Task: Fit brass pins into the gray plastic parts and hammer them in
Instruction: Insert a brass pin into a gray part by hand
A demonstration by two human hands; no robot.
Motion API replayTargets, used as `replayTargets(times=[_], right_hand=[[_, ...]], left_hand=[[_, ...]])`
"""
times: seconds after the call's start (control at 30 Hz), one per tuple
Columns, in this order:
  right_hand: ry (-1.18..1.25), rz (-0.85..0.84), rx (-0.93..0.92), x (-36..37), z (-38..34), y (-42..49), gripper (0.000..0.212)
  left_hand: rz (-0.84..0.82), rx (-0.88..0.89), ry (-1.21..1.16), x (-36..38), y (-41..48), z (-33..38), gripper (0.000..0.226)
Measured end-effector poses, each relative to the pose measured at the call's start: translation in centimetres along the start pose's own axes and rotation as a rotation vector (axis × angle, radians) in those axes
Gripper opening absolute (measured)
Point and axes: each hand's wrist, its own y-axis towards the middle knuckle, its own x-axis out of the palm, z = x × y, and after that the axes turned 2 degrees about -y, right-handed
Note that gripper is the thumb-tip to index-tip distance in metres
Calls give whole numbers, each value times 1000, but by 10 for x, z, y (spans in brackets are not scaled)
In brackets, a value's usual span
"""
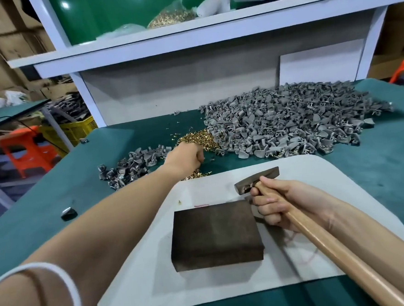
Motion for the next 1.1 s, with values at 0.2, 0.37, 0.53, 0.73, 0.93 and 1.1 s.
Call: replayTargets(times=[0.2, 0.37, 0.53, 0.73, 0.93, 1.1], right_hand=[[-55, 138, -25, 8, 1, -2, 21], [-254, 393, -140, 12, 1, -3, 26], [-883, 827, -449, 10, 1, -6, 24], [-1571, 1177, -460, -4, -11, -17, 36], [-1569, 1373, -278, -18, -23, -24, 43], [-1560, 1381, -205, -19, -26, -27, 50]], left_hand=[[28, -82, -62, -33, -24, -53, 10], [10, -120, -92, -27, -58, -82, 12], [34, -86, -39, -18, -61, -76, 13], [183, -48, -58, -8, -61, -81, 12], [360, -110, -196, -21, -62, -79, 13], [499, -33, -579, -34, -88, -20, 12]])
